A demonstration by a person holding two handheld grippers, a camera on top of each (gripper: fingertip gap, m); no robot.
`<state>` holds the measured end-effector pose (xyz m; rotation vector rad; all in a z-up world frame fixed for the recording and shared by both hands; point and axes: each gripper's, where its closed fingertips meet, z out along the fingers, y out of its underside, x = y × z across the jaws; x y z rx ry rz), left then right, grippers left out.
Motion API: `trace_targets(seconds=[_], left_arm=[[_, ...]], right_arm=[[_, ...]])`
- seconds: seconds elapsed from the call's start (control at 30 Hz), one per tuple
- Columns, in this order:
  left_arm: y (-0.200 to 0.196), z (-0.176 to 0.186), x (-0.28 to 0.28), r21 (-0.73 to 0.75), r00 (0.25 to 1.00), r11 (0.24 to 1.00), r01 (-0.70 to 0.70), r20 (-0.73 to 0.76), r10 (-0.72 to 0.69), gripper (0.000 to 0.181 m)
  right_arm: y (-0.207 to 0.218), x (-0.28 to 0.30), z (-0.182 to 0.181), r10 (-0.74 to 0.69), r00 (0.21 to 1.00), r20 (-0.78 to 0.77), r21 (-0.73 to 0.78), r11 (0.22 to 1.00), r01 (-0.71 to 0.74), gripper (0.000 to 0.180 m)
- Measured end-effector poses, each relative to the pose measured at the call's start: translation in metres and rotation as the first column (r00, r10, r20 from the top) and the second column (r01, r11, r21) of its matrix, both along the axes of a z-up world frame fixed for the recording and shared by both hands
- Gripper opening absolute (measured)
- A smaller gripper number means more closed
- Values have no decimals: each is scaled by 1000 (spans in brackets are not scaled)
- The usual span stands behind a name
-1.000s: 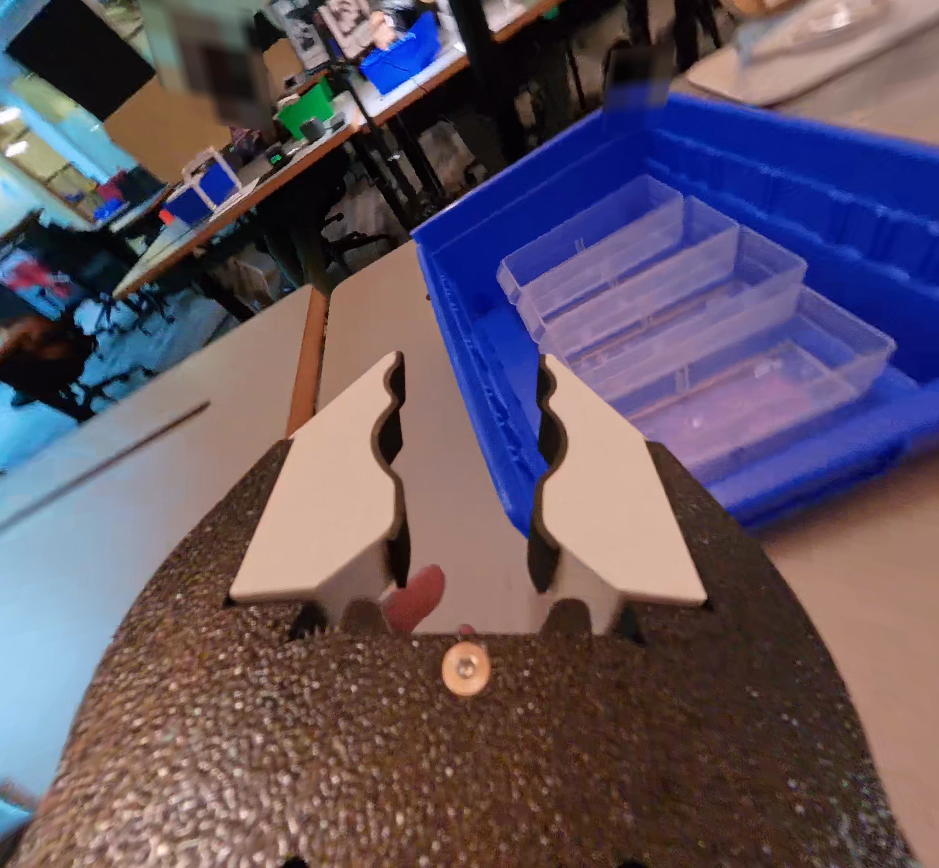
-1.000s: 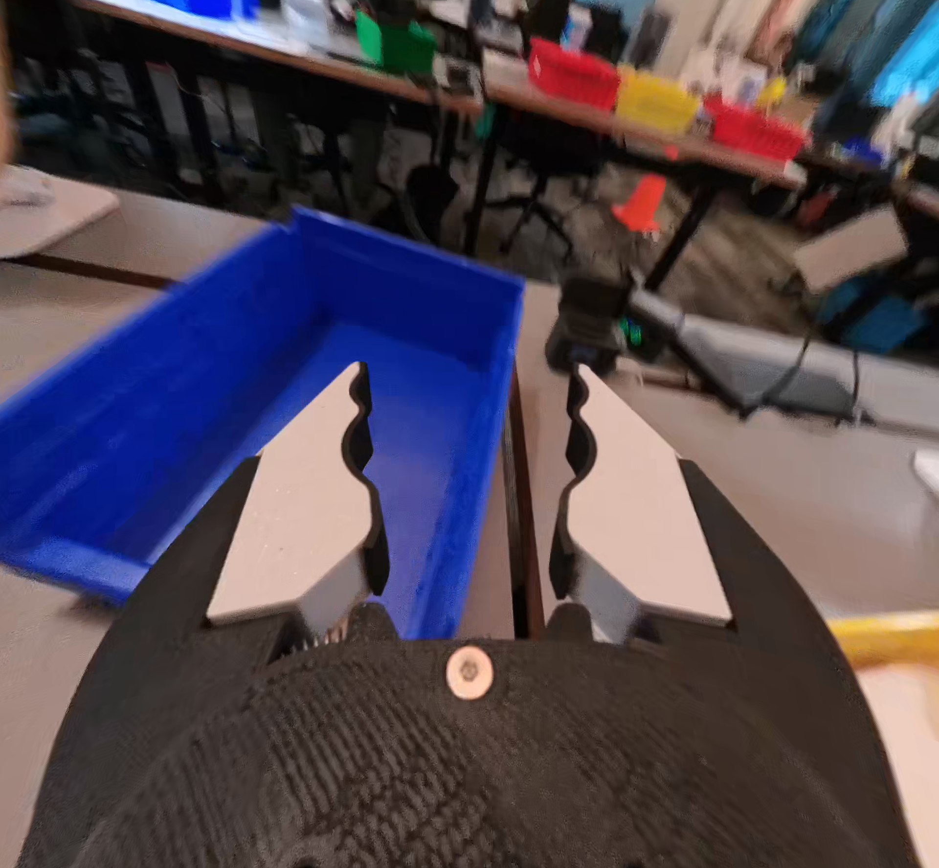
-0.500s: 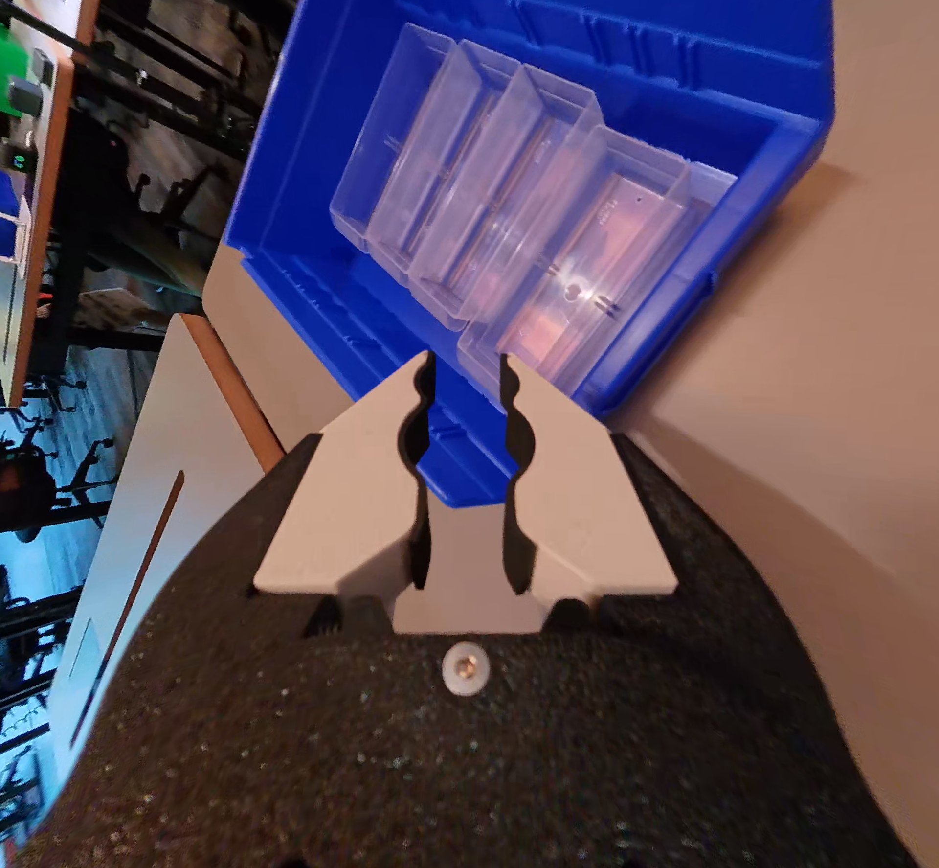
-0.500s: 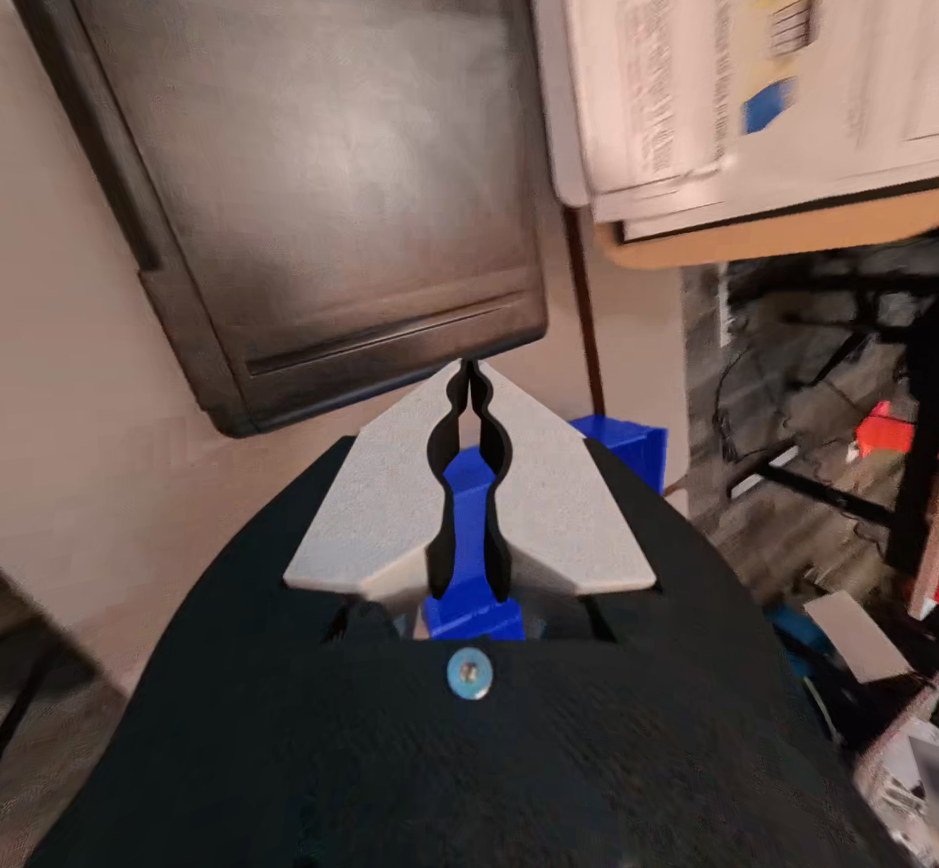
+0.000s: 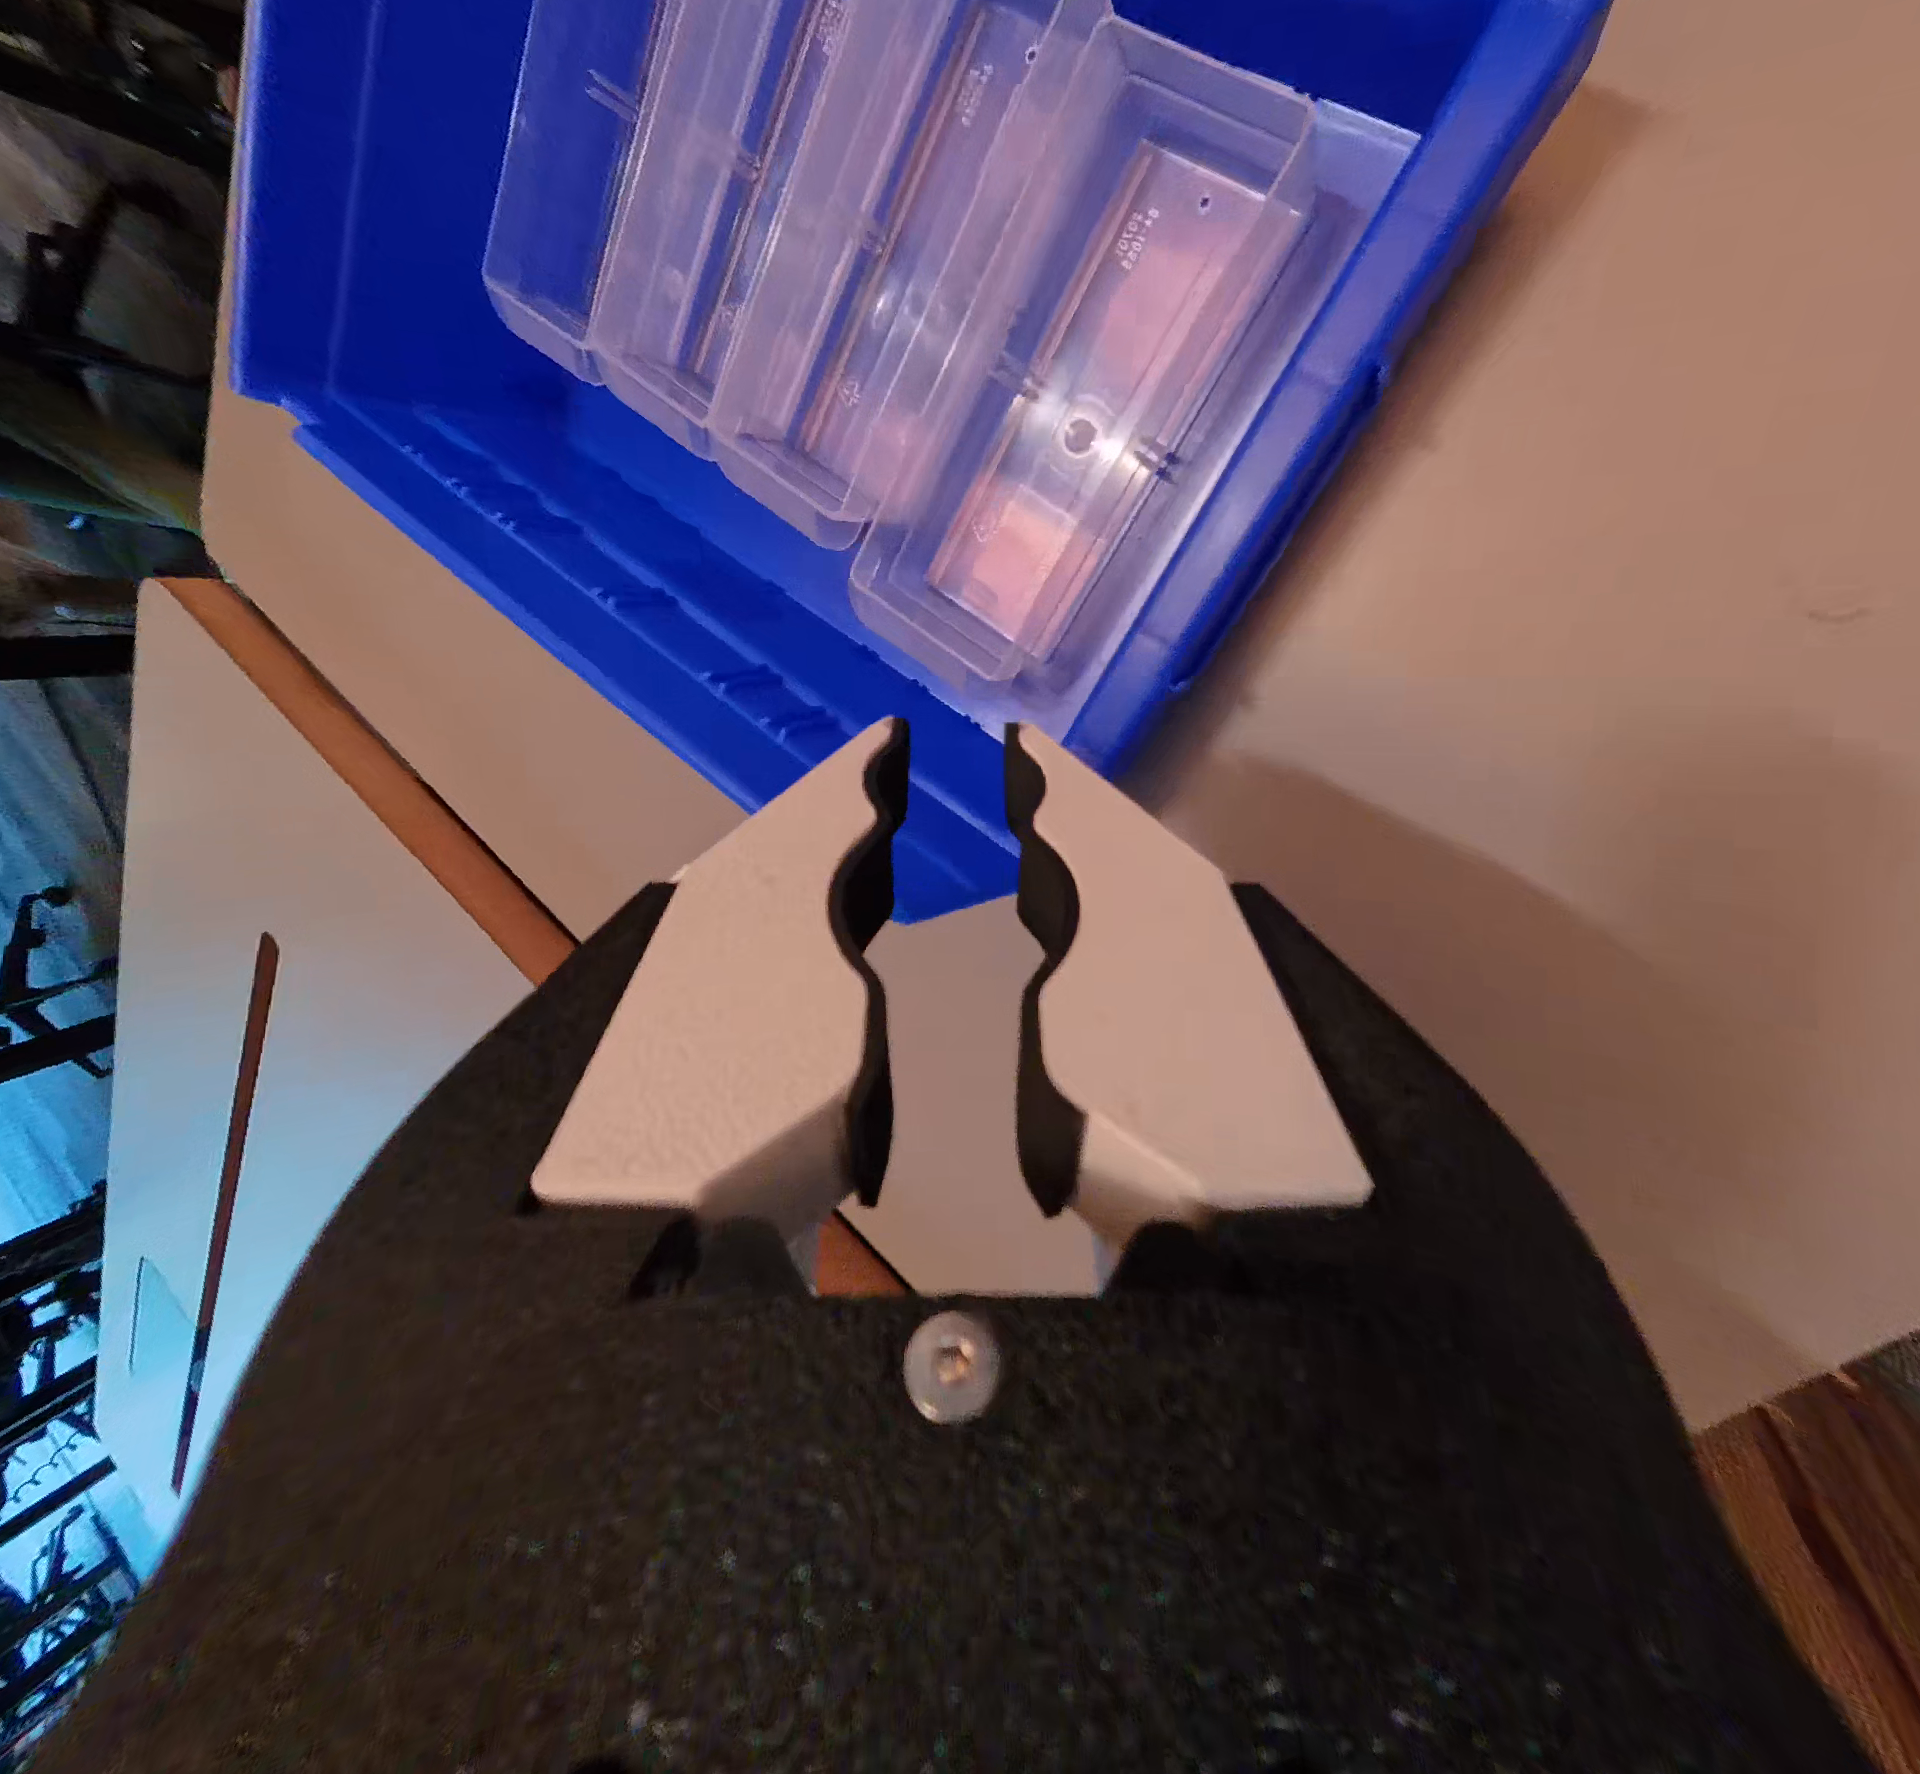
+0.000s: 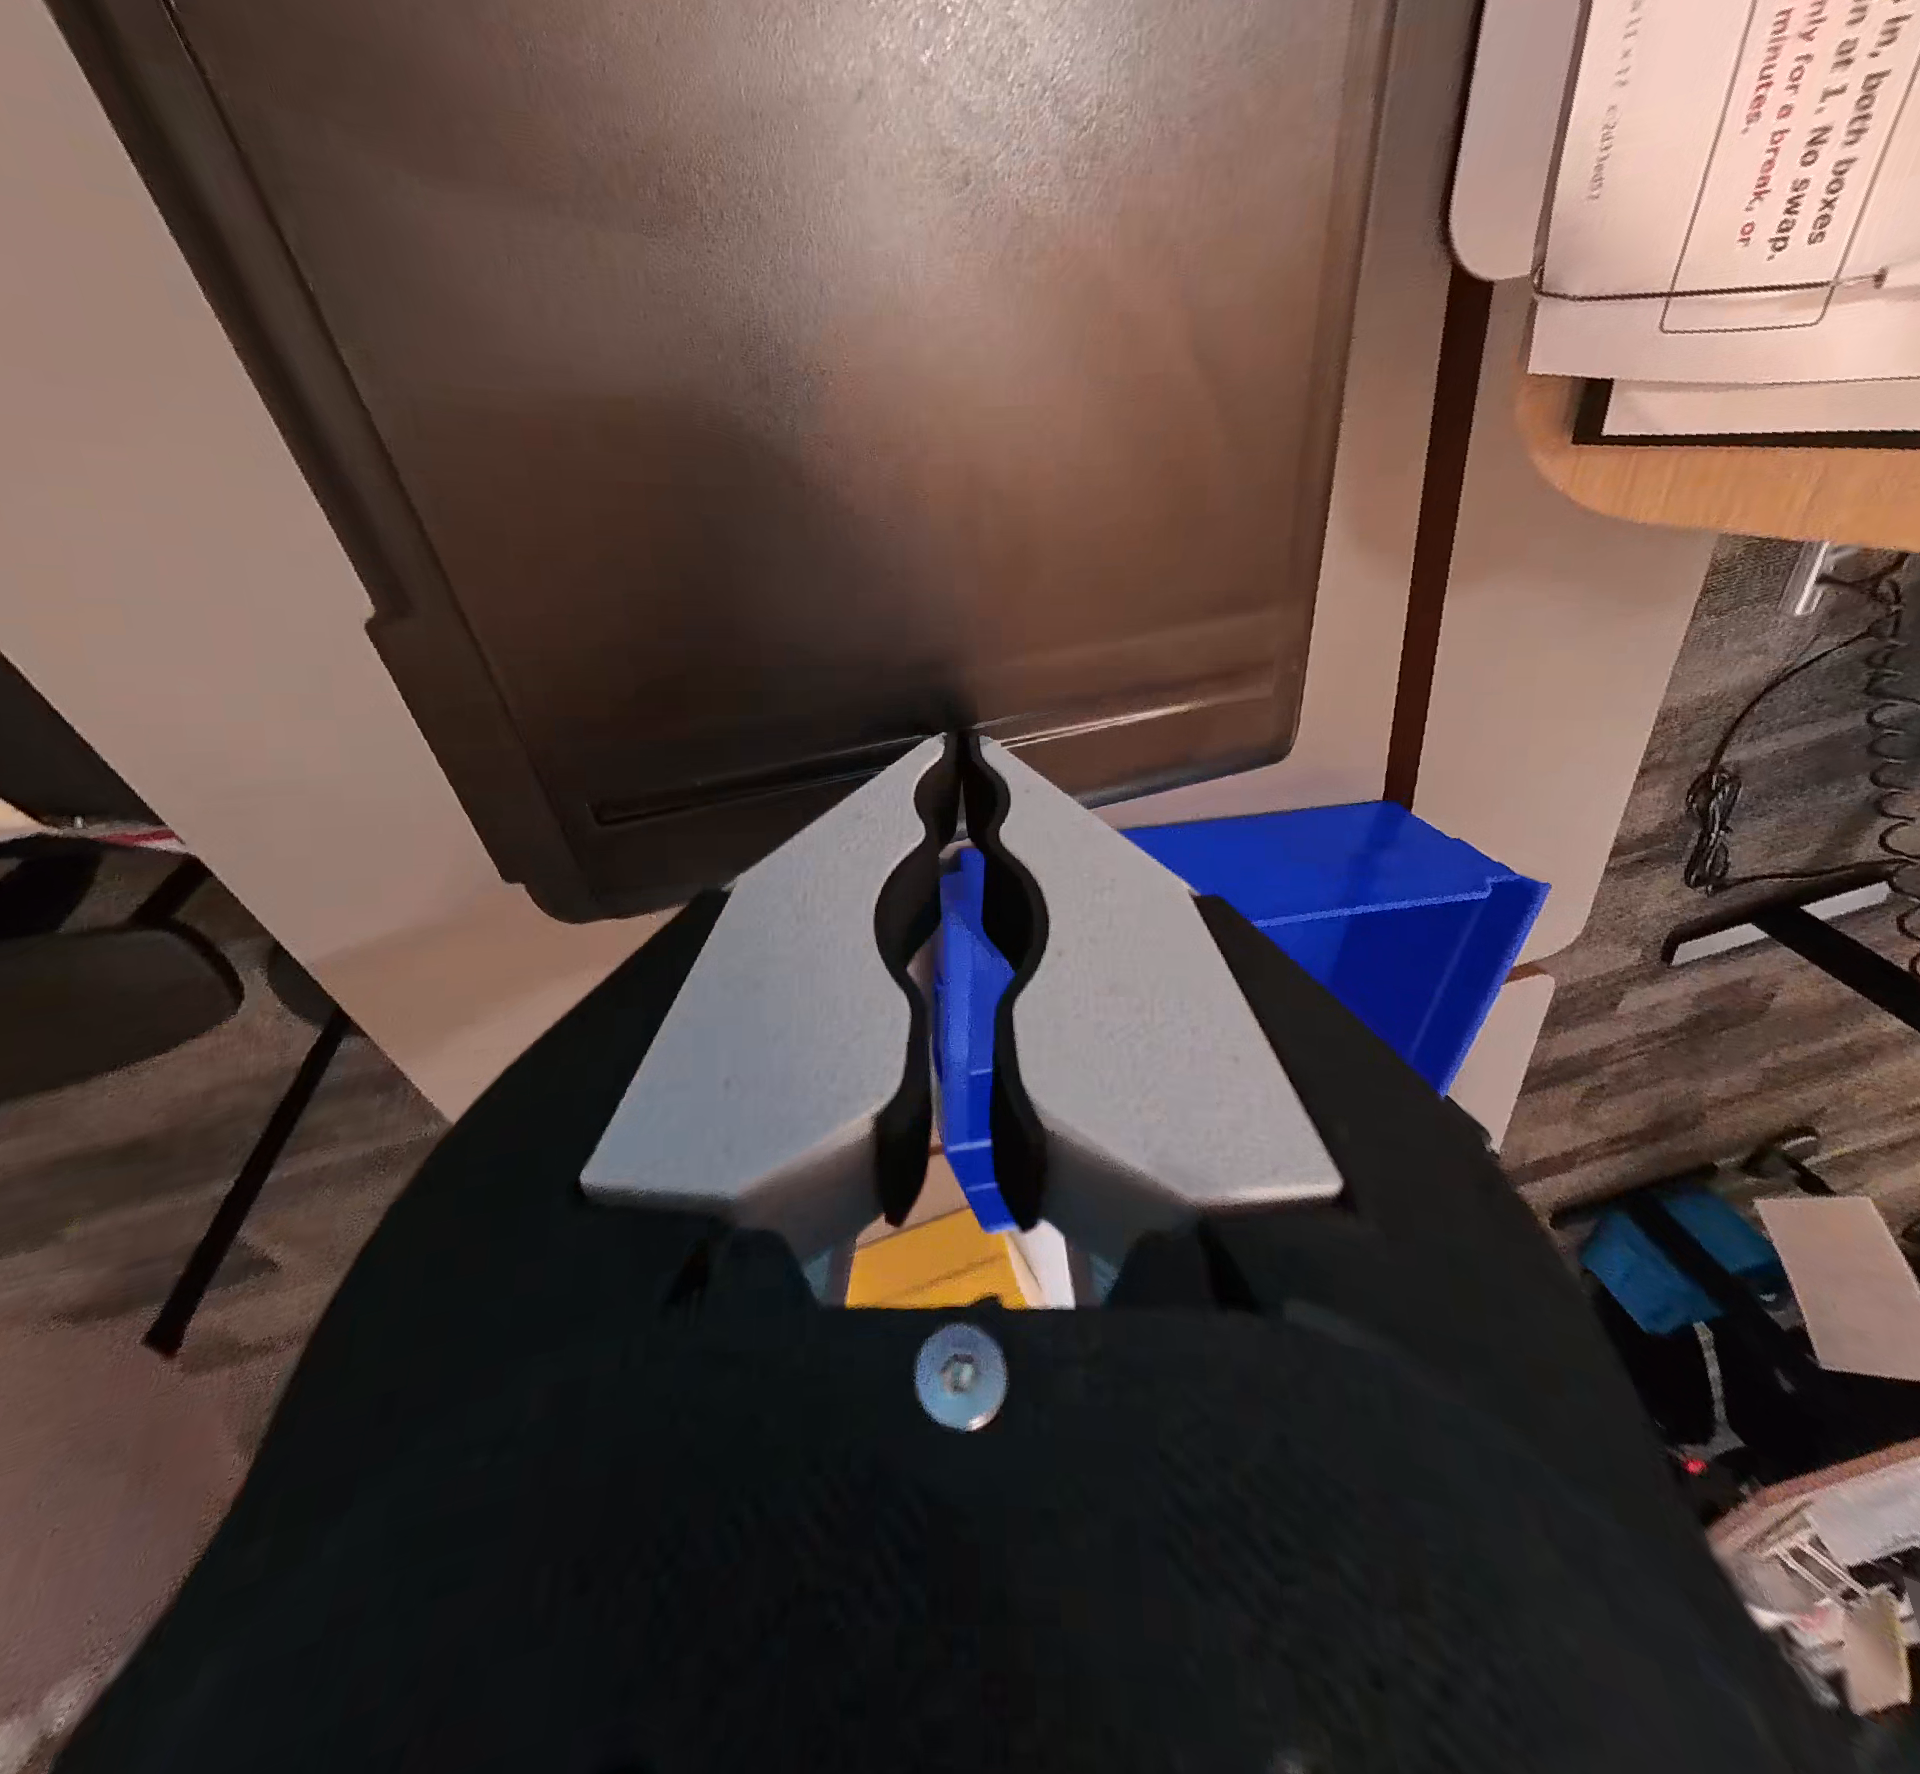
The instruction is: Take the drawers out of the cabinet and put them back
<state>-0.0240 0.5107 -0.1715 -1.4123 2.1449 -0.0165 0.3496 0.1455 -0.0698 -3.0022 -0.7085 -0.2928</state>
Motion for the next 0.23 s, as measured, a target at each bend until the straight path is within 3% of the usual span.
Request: trace_targets(seconds=[0.03,0.23], left_arm=[[1,2,4,1,1000,1000,-3,-17,3,16],[18,-6,23,78,973,997,22,-230,-4,24]], right_arm=[[0,0,0,6,1000,4,-21,1000,-6,0],[-1,0,0,15,1000,-16,-106,994,-16,0]])
